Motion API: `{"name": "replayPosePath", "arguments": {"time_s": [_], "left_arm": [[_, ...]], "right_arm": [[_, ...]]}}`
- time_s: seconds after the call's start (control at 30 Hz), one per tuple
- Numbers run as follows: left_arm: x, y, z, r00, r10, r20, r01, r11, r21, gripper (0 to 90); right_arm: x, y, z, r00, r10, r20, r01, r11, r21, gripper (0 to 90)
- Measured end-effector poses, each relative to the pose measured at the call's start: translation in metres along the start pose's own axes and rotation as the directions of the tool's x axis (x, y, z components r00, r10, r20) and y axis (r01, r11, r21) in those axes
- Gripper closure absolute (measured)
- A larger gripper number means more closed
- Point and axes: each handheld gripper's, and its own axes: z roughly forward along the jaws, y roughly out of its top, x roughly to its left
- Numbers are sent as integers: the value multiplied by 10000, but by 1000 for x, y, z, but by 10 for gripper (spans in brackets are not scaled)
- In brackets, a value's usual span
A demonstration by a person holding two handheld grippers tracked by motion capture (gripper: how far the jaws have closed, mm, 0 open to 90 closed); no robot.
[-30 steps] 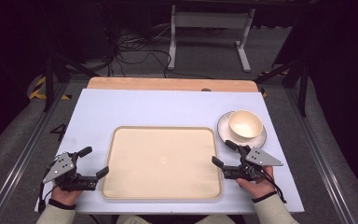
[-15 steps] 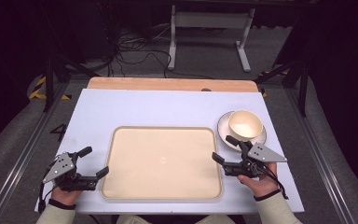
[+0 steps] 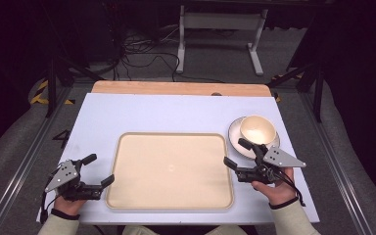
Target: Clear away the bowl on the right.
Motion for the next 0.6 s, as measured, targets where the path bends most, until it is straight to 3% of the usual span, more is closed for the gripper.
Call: {"name": "replayPosePath", "arguments": {"time_s": [0.4,0.6], "left_arm": [[0,0,0,10000,-5,-4,5,10000,6,4],[0,0,0,10000,12,-32,-12,10000,-30,4]], "right_arm": [[-4,9,-2,10000,-40,57,41,9998,-190,167],[-6,14,-1,9996,-214,184,211,9997,116,167]]}}
